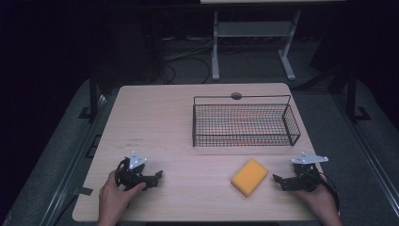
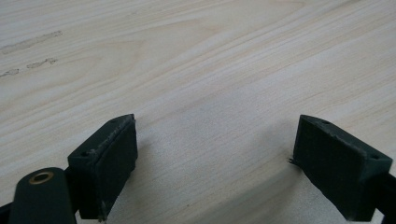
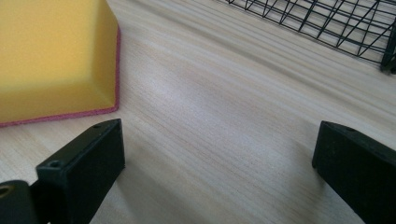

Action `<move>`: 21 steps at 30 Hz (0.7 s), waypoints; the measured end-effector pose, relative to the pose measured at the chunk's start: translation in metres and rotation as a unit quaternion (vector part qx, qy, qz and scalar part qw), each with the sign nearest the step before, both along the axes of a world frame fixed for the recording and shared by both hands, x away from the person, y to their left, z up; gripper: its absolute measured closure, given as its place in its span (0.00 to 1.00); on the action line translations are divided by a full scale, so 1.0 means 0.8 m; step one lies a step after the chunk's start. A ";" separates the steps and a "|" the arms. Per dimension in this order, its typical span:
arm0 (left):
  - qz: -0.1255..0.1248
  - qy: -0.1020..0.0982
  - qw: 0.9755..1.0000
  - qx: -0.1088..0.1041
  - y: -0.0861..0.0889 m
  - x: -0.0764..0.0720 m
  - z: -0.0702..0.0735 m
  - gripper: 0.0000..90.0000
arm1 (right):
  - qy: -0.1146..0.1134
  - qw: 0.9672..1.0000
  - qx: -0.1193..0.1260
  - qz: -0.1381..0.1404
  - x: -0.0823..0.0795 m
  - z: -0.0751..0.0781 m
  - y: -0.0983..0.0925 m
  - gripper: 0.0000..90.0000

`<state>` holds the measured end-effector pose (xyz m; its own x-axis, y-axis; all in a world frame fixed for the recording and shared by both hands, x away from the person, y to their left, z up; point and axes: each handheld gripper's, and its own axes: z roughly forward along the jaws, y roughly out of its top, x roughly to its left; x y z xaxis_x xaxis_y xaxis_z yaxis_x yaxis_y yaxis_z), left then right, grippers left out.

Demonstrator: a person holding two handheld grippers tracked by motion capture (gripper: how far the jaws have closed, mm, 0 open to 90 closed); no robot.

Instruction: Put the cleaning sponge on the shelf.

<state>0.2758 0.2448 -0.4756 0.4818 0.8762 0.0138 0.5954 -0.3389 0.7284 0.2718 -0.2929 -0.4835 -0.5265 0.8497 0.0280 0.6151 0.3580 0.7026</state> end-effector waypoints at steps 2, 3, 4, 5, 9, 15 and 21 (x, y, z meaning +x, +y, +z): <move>0.000 0.000 1.000 0.000 0.000 0.000 0.000 0.14 | 0.000 1.000 0.000 0.000 0.000 0.000 0.000 0.02; 0.000 0.000 1.000 0.000 0.000 0.000 0.000 0.14 | 0.000 1.000 0.000 0.000 0.000 0.000 0.000 0.02; 0.000 0.000 1.000 0.000 0.000 0.000 0.000 0.14 | 0.000 1.000 0.000 0.001 0.000 0.000 0.000 0.02; 0.000 0.000 1.000 0.000 0.000 0.000 0.000 0.14 | 0.000 1.000 0.000 0.002 0.000 0.000 0.000 0.02; 0.001 0.000 1.000 0.000 0.000 0.000 0.000 0.14 | 0.003 1.000 -0.002 0.008 0.001 0.001 -0.002 0.02; 0.001 0.000 1.000 0.000 0.000 0.000 0.000 0.14 | 0.007 1.000 -0.004 0.007 0.000 0.002 0.000 0.03; 0.001 0.000 1.000 -0.001 0.000 0.000 0.000 0.14 | 0.019 1.000 0.000 0.005 -0.004 0.011 -0.003 0.25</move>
<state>0.2756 0.2447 -0.4756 0.4802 0.8771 0.0127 0.5962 -0.3370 0.7287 0.2690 -0.2955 -0.4746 -0.5329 0.8448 0.0483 0.6381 0.3636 0.6787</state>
